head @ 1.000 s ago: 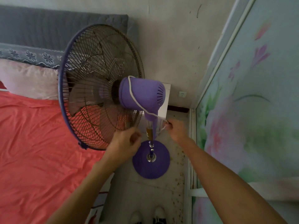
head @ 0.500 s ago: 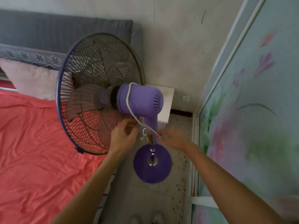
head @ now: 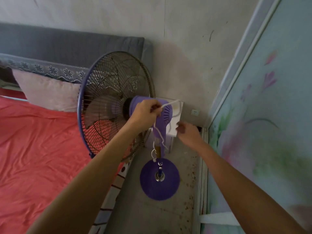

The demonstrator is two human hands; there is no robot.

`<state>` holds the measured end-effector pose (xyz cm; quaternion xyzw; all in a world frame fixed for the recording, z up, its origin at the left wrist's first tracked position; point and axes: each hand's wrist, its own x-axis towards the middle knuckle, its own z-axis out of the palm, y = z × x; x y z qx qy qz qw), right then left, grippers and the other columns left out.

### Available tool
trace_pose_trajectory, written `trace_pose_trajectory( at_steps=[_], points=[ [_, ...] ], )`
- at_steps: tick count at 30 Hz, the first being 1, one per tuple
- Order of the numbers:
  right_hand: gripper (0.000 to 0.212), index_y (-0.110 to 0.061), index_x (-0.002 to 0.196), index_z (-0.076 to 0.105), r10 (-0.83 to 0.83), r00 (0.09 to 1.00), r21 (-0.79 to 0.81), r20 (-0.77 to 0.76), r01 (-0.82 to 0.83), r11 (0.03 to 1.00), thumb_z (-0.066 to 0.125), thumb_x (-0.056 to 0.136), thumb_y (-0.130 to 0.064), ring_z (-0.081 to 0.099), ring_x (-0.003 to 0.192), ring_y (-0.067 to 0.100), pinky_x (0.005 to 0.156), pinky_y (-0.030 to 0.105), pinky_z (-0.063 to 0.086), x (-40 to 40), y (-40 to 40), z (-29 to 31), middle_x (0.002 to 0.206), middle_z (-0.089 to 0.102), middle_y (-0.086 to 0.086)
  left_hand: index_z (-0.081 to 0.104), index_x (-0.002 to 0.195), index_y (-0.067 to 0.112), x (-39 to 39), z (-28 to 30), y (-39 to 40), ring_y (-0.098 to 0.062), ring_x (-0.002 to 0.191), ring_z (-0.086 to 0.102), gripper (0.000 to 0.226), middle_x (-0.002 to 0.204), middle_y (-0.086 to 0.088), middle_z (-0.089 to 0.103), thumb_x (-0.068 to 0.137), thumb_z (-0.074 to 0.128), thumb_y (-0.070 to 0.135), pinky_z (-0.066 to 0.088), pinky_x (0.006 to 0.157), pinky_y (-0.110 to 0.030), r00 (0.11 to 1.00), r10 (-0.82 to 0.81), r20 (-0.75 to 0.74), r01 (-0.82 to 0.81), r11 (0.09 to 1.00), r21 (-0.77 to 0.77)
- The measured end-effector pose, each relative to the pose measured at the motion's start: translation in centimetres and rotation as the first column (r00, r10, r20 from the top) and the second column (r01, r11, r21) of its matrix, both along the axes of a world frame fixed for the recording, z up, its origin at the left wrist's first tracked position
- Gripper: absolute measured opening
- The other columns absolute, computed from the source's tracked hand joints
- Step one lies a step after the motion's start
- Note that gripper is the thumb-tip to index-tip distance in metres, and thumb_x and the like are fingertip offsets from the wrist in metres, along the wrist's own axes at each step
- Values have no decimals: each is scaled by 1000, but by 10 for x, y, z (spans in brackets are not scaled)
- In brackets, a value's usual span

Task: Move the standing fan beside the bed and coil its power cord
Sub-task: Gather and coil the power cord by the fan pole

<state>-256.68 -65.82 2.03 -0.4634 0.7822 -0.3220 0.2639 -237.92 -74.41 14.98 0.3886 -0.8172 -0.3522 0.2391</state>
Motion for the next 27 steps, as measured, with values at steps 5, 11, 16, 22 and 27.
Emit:
trace_pose_trajectory(
  at_steps=[5,11,16,22,27],
  points=[
    [52,-35,132,47,-153,988,-412,-25,129,902,71,86,-31,46,111,-12,83,9,41,-8,20,24,124,51,-14,67,96,10,-5,6,27,8,50,57,11,64,15,57,95,58,3,43,52,-7,961,-267,77,268,963,0],
    [23,-25,84,70,-64,985,-217,159,98,971,60,88,-45,62,41,15,43,24,49,-7,71,-7,53,67,3,65,98,10,18,-50,63,-8,47,62,7,67,5,67,98,58,10,51,49,-18,933,-359,14,355,926,125],
    [20,-37,75,74,-10,936,27,353,0,1000,67,93,-33,50,49,6,49,26,47,23,118,-51,56,54,-12,57,88,15,44,-125,64,-16,41,61,16,62,5,64,102,50,14,49,46,-24,917,-378,127,343,910,231],
    [39,-19,77,72,-114,799,54,591,103,993,65,83,-57,47,51,2,64,23,42,63,139,-87,52,52,-16,64,94,24,75,-220,52,-13,68,64,3,76,4,67,94,63,21,52,66,-27,936,-290,198,252,948,196],
    [38,-23,77,73,-269,725,46,634,313,949,59,88,-57,38,52,9,68,33,41,88,137,-135,53,39,-11,57,82,35,70,-286,53,-8,68,65,14,78,7,67,96,58,32,49,55,-16,952,-207,227,107,916,387]
  ],
)
